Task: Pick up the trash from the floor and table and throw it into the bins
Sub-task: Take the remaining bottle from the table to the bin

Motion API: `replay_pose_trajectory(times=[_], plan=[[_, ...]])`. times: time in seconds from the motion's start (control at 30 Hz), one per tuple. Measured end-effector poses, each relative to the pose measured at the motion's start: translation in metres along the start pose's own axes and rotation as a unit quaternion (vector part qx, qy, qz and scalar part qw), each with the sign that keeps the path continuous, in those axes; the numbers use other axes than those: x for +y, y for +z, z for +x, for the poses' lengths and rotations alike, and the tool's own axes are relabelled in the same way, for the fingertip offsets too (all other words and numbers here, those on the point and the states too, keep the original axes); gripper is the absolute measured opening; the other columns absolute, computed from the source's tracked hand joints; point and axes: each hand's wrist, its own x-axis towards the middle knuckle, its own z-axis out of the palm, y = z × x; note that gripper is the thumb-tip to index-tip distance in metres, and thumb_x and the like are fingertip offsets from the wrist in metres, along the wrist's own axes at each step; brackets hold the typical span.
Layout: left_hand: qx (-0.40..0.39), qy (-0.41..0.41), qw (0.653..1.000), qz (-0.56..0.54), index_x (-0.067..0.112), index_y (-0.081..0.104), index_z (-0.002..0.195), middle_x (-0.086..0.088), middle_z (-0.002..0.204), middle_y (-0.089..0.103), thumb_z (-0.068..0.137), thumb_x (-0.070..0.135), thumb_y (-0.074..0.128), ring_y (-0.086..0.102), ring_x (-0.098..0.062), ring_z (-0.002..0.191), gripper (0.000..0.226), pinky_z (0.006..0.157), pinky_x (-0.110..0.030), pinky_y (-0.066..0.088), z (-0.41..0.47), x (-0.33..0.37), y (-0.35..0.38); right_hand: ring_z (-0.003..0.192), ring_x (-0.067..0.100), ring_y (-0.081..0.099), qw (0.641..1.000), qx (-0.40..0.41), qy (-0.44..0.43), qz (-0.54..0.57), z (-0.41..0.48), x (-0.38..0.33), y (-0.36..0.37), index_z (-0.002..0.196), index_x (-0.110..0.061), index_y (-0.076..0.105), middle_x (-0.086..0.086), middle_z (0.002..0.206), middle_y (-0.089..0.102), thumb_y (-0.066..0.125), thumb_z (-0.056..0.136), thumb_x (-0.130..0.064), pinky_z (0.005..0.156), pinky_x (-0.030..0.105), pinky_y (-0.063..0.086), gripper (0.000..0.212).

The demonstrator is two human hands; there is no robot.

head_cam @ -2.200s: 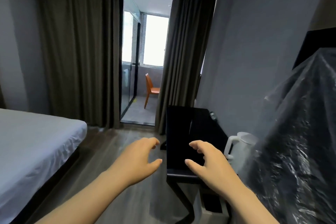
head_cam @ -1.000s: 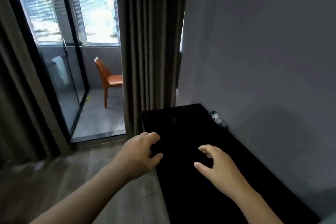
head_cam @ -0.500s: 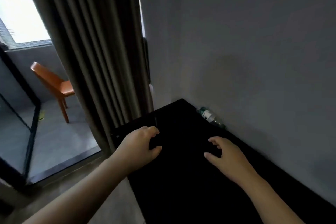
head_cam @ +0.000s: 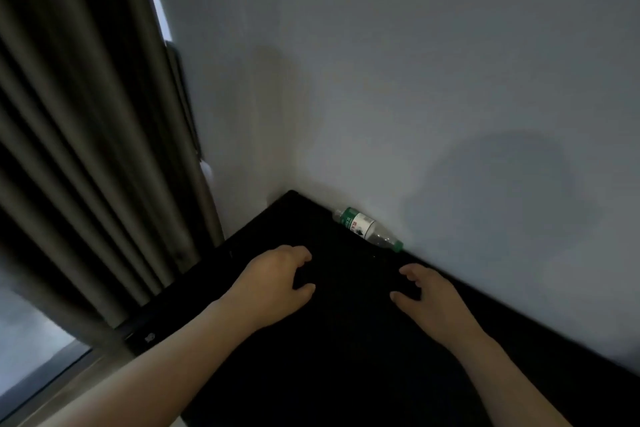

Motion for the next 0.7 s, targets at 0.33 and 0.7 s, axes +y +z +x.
replay_pose_trajectory(times=[0.33,0.7], plan=[[-0.038,0.035,0.999,-0.015,0.027,0.045,0.134,0.007,0.126,0.053,0.088,0.04,0.061,0.053,-0.004,0.108,0.051,0.094,-0.021,0.047,0.058,-0.066,-0.004,0.127,0.02,0.046,0.995,-0.006,0.061,-0.077,0.08,-0.02,0.039,0.144,-0.018,0.038,0.006,0.143,0.043,0.068,0.087,-0.034,0.105,0.029,0.039,0.066],[-0.049,0.006,0.999,0.008,0.029,0.044,0.133,0.009,0.122,0.053,0.089,0.042,0.057,0.052,-0.003,0.105,0.048,0.095,-0.023,0.046,0.137,-0.113,0.021,0.117,0.029,0.049,0.982,-0.03,0.091,-0.164,0.251,0.02,0.088,0.14,-0.012,0.037,0.012,0.132,0.047,0.065,0.086,-0.035,0.098,0.039,0.046,0.065]])
